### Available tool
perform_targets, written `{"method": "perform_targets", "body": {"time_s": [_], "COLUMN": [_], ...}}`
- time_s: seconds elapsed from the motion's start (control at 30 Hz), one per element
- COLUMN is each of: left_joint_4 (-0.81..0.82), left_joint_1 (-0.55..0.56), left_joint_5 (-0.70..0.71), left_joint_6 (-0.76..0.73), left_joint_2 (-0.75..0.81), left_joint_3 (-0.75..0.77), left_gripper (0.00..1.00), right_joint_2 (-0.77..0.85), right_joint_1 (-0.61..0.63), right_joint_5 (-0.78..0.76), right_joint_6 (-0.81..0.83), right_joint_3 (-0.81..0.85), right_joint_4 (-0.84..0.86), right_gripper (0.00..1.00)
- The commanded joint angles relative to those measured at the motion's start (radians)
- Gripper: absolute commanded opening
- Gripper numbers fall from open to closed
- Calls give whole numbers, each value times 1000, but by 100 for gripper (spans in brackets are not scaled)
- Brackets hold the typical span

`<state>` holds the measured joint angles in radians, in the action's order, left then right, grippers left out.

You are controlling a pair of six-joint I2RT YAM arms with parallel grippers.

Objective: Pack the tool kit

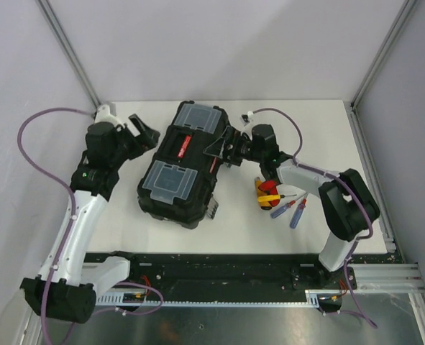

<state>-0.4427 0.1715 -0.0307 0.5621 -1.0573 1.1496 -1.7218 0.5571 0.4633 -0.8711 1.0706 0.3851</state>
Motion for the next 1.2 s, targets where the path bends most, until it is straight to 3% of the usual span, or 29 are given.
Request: {"method": "perform_targets", "body": {"time_s": [0.0, 0.27, 0.43, 0.63, 1.17], "left_joint_4": [-31, -2, 60, 133, 223], "left_joint_1": [-43, -56, -56, -56, 67], "left_joint_5": [-30, -212, -309, -408, -540], "left_joint_6": [-52, -66, -71, -38, 24], "left_joint_2": [-4, -120, -197, -270, -371], "left_joint_3": [-127, -171, -152, -140, -132], "left_gripper": [92, 93, 91, 85, 80], "right_joint_2": [-72, -204, -178, -69, -4], "right_joint_1": [-5, -44, -7, 45, 49], "right_joint_5": [15, 55, 62, -46, 60], "right_joint_6": [40, 119, 165, 232, 88], "right_joint_3": [145, 354, 363, 319, 290], "right_joint_4": [46, -58, -159, -343, -172], "right_gripper": [96, 99, 99, 99, 98]}}
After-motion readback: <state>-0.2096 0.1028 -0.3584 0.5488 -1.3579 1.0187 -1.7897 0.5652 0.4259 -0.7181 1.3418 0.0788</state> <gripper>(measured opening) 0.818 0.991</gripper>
